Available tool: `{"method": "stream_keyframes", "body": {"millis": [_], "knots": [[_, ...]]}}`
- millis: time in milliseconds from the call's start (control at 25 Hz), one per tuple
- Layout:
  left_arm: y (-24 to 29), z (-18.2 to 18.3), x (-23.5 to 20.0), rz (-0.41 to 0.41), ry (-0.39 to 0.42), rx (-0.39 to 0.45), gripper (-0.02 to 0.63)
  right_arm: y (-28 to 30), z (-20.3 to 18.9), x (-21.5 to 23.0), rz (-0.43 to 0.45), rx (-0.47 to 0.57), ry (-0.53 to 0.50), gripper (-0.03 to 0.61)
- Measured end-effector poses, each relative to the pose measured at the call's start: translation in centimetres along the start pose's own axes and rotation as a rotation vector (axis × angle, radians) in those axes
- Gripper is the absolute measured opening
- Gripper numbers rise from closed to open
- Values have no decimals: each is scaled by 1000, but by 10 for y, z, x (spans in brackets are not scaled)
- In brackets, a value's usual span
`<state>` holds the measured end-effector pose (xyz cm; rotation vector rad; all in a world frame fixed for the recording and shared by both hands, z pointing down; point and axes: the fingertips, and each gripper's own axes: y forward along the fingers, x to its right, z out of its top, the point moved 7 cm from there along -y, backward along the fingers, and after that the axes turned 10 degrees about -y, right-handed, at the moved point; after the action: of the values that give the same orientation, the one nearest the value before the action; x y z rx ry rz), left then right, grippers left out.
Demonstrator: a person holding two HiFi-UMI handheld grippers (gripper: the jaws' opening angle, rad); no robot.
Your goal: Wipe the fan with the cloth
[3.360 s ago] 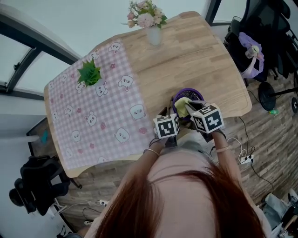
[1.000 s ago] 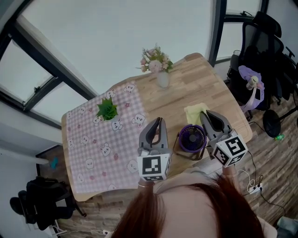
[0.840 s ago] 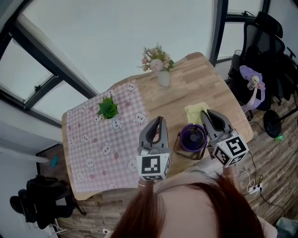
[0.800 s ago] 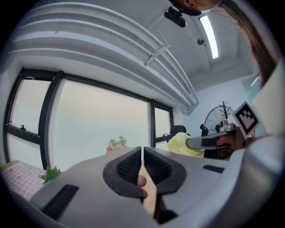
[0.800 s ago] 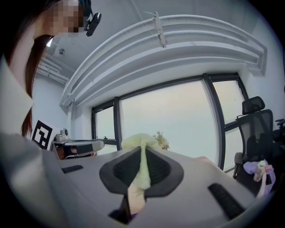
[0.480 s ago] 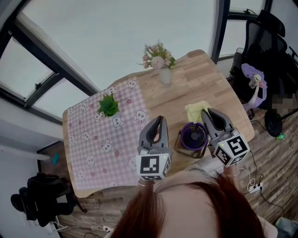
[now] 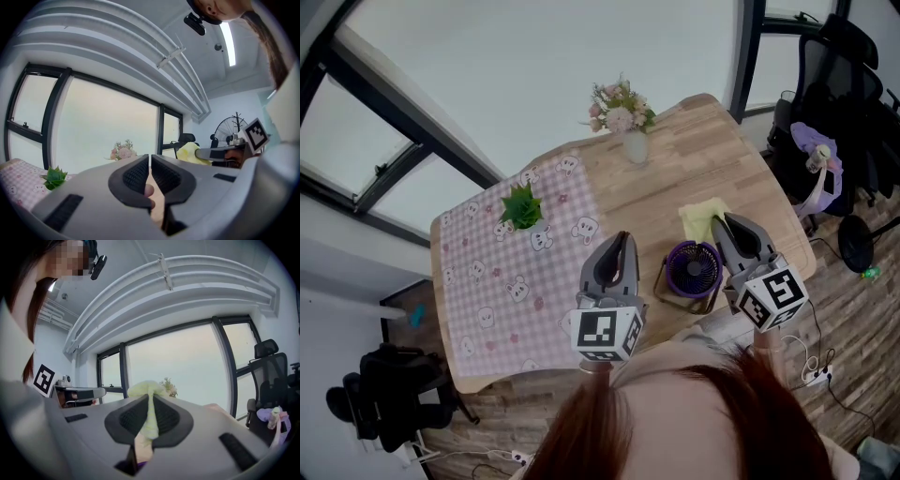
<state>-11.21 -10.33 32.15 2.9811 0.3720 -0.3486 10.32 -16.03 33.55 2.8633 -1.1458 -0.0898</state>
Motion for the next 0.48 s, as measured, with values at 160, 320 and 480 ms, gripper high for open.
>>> {"method": "stream_keyframes", "body": {"millis": [160, 320, 480], "knots": [[-2, 0, 2, -2, -8, 1, 20, -4, 0, 1, -14, -5, -13, 25], [-4, -1, 5, -13, -11, -5, 20, -9, 1, 0, -40, -8, -22, 25], [-6, -3, 6, -20, -16, -5, 20, -13, 1, -2, -49, -12, -28, 23]]}}
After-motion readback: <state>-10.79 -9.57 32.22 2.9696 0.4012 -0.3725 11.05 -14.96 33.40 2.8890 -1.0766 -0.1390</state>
